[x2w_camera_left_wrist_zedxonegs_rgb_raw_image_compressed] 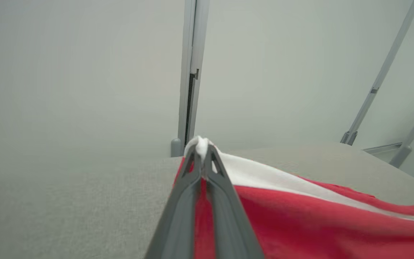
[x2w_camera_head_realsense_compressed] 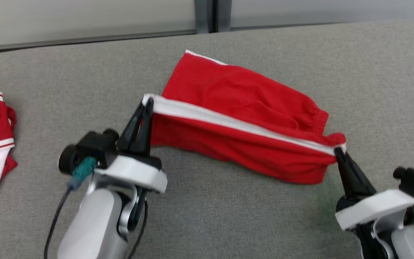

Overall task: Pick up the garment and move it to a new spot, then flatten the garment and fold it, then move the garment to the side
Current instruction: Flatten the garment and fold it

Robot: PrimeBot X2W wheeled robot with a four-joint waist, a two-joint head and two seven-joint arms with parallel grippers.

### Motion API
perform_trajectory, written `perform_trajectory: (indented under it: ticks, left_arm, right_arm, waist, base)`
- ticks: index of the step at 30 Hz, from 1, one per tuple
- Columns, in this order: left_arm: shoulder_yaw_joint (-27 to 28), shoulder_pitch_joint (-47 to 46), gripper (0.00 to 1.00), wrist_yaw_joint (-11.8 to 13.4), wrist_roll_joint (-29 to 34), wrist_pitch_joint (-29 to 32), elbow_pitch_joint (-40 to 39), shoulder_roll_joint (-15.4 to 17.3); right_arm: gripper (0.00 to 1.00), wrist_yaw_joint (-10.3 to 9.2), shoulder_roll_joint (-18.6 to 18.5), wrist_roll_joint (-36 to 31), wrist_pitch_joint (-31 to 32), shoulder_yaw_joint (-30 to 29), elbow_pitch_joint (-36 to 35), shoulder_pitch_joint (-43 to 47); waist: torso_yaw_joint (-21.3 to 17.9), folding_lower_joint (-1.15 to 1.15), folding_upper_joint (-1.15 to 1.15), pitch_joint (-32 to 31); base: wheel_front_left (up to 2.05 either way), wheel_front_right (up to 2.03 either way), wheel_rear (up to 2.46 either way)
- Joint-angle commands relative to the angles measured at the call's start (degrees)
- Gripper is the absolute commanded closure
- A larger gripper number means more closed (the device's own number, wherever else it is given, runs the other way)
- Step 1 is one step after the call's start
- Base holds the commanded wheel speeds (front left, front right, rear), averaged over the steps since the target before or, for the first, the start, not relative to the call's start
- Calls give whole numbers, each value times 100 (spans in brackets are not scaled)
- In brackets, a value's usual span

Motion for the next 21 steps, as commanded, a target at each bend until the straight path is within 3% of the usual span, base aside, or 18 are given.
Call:
perform_trajectory:
  ticks: [1,12,21]
  left_arm:
    - [1,-318,100,-26,16,5,120,17]
    - [-145,-3100,100,-193,20,130,2495,-49]
    - [-164,-4387,100,-318,-285,-311,4302,-74]
  right_arm:
    - [100,-5,-7,-39,102,-51,-26,-236]
    - [100,-3,285,-7,360,-147,417,-1922]
    - [100,-3,318,216,56,209,891,-2545]
  waist:
    - [-125,0,0,415]
    - [-573,0,0,1438]
    - [-825,0,0,1724]
  base:
    - [0,0,0]
    - [0,0,0]
    - [0,0,0]
